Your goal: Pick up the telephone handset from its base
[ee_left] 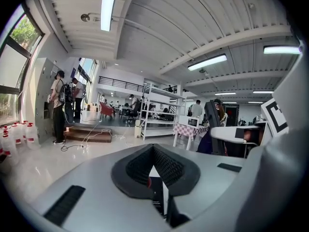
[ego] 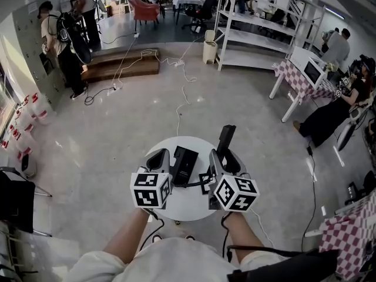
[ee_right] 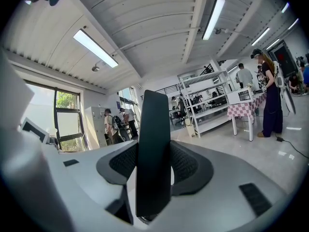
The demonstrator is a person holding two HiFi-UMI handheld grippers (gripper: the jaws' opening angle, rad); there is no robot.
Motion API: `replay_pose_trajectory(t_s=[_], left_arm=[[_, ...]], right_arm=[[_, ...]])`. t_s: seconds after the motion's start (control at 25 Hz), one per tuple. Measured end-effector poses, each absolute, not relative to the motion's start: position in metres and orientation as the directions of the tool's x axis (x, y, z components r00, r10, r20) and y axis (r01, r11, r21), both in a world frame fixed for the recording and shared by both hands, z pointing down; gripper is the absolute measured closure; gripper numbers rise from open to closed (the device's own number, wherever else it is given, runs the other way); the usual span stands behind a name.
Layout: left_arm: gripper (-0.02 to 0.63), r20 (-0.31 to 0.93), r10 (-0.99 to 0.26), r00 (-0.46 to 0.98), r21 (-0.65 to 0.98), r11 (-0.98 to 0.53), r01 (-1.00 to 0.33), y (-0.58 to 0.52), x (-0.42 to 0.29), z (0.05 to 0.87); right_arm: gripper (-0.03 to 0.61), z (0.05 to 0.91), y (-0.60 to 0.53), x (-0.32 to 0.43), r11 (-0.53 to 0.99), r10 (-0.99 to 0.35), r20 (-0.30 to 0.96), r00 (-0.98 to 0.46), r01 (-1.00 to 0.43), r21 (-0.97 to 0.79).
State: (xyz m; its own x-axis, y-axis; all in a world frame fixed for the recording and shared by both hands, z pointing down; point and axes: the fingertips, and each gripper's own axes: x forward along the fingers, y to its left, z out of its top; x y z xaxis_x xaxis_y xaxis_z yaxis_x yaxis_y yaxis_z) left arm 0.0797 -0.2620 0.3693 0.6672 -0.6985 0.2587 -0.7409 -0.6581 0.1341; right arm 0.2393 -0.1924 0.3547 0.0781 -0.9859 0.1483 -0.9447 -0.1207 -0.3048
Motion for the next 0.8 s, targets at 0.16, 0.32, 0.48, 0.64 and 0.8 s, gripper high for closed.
replay_pose_trajectory(t_s=[0.16, 0.32, 0.48, 0.64, 0.8], left_arm=[[0.606, 0.265, -0.696, 0.668, 0.132, -0.66, -0.74, -0.266, 0.077, 0.372], [0.606, 0.258, -0.697, 0.669, 0.123, -0.663, -0.738, -0.27, 0.078, 0.37], [0.606, 0.256, -0.695, 0.672, 0.123, -0.666, -0.736, -0.273, 0.077, 0.367], [0.606, 0.252, -0.691, 0.678, 0.123, -0.672, -0.73, -0.275, 0.077, 0.368], [0.606, 0.251, -0.684, 0.685, 0.123, -0.679, -0.723, -0.274, 0.077, 0.368]], right_arm=[[0.36, 0.364, -0.196, 0.235, -0.125, -0.983, 0.168, 0.075, -0.942, -0.313], [0.36, 0.37, -0.198, 0.233, -0.121, -0.983, 0.172, 0.067, -0.937, -0.327], [0.36, 0.367, -0.204, 0.23, -0.112, -0.984, 0.17, 0.059, -0.939, -0.325], [0.36, 0.366, -0.209, 0.227, -0.109, -0.984, 0.168, 0.056, -0.939, -0.326], [0.36, 0.367, -0.208, 0.226, -0.12, -0.982, 0.176, 0.066, -0.94, -0.319]])
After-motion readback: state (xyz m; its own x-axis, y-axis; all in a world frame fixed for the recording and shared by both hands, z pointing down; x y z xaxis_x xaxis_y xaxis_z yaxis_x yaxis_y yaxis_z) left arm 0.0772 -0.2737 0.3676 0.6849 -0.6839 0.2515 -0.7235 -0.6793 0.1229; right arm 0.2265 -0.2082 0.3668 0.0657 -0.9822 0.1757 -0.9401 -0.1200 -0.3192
